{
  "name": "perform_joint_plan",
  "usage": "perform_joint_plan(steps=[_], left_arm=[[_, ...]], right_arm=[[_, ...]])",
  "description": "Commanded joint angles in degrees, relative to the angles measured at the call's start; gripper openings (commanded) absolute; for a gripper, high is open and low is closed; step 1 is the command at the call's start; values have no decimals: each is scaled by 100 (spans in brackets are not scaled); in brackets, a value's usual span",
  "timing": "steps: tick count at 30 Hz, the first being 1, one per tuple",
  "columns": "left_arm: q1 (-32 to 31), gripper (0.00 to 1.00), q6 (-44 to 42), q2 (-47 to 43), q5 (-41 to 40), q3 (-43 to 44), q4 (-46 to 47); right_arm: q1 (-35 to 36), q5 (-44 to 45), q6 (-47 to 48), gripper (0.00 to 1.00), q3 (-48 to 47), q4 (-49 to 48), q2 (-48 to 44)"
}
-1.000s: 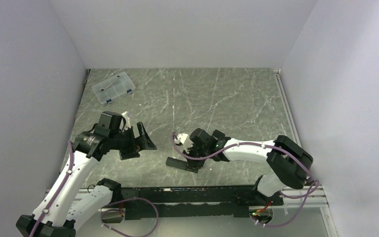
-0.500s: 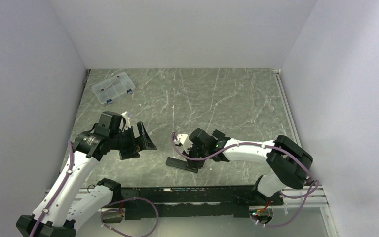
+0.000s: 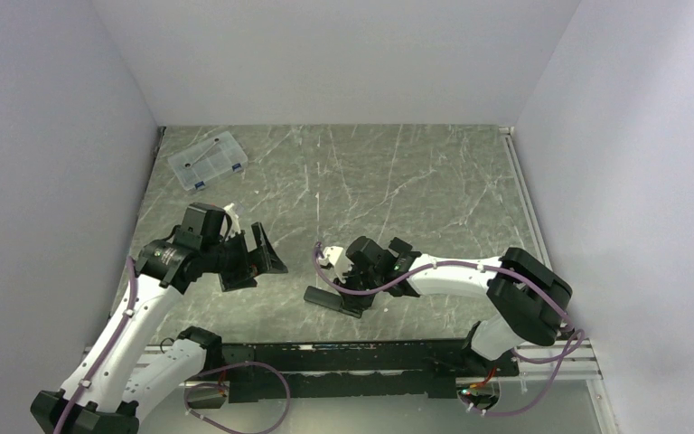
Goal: Load the batteries into the remote control
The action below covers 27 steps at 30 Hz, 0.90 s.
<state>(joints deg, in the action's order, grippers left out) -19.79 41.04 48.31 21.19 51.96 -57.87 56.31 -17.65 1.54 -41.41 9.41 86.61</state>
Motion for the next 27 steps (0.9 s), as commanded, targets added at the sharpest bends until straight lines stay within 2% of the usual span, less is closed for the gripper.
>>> perform_joint_plan(steps=[1, 15, 21, 27], left_arm=[[28, 98, -118, 29, 113, 32, 143], [28, 98, -122, 38, 139, 7, 201], [32, 98, -122, 59, 210, -31, 264], [28, 98, -104, 123, 399, -214, 352]], right_arm=[[29, -81, 61, 20, -214, -60, -7], [29, -203, -13, 22, -390, 99, -84], [29, 23, -80, 23, -491, 180, -208], [-24, 318, -145, 31, -534, 221, -592]])
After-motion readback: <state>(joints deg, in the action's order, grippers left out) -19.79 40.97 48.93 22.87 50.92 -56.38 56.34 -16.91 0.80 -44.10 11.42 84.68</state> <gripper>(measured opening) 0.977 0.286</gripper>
